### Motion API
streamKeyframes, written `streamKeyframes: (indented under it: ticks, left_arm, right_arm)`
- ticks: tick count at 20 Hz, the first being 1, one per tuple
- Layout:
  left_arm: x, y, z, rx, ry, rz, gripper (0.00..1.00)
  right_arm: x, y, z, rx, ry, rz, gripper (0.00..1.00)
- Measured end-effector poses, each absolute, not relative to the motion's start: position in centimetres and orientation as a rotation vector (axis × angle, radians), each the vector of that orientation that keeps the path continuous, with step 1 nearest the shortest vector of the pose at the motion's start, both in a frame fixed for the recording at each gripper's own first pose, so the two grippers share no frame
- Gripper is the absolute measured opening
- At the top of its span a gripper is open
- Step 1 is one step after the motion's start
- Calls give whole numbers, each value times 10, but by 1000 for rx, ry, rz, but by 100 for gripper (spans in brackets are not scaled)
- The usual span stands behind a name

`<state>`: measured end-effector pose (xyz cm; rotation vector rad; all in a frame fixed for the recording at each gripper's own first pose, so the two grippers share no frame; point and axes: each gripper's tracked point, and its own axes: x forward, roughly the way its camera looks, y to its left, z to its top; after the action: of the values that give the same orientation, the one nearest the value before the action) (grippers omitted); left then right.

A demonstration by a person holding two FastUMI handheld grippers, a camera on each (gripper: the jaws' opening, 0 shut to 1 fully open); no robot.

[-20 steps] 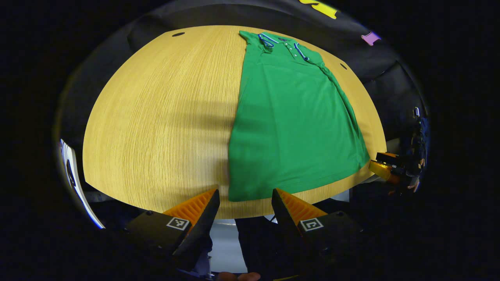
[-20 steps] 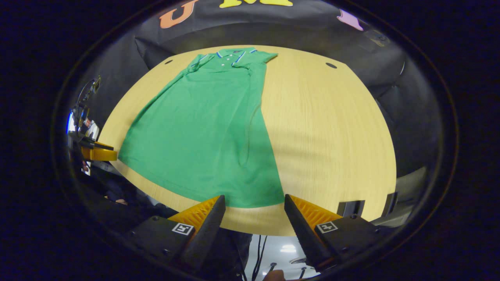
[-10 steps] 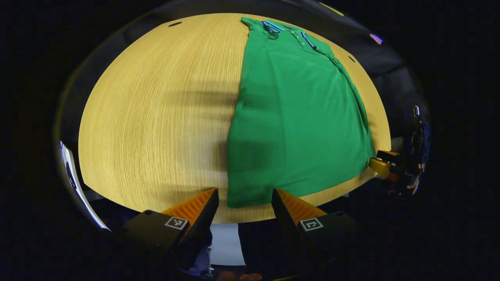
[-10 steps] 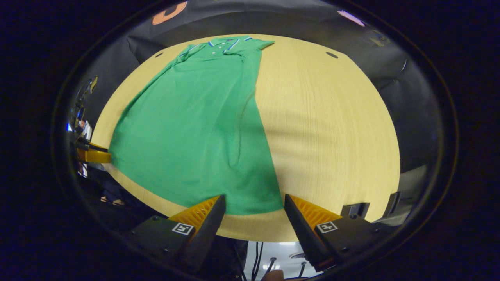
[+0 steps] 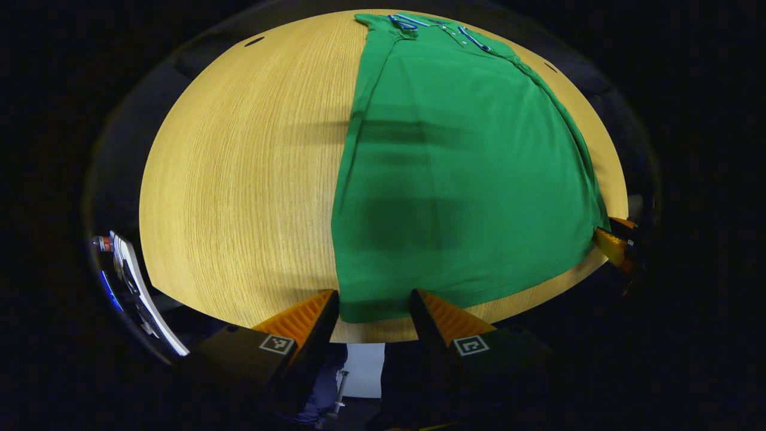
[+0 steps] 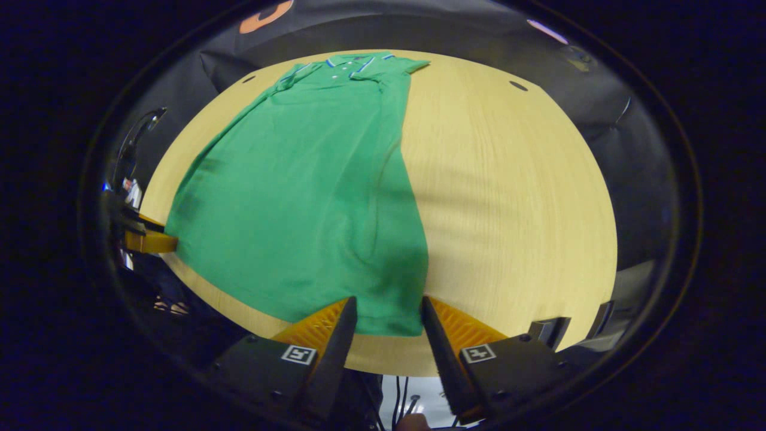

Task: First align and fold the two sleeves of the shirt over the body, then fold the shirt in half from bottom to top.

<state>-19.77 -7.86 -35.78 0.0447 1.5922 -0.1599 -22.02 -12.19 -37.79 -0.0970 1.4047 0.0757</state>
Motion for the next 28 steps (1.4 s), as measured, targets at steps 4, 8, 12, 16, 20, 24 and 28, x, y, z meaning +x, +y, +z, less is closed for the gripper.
streamKeyframes:
  ticks: [4,8,12,16,20,24,28]
  left_arm:
    - [-199,-82,-354,-120,1574,-145,39]
    - [-201,-87,-356,-170,1583,-192,4]
    - [-204,-86,-349,-159,1576,-220,4]
    - [-194,-86,-333,-178,1538,-248,4]
    - [-172,-88,-302,-205,1463,-284,4]
    - [-134,-89,-271,-222,1355,-317,4]
    - [-97,-93,-249,-221,1260,-351,4]
  right_arm:
    - [-219,-115,-379,-78,1398,108,26]
    - [-219,-113,-379,-62,1413,121,13]
    - [-223,-109,-378,-55,1418,146,2]
    - [-217,-109,-367,5,1409,141,2]
    - [-203,-111,-339,103,1382,129,2]
    - [-168,-111,-305,193,1319,119,2]
    - [-130,-109,-278,260,1254,115,2]
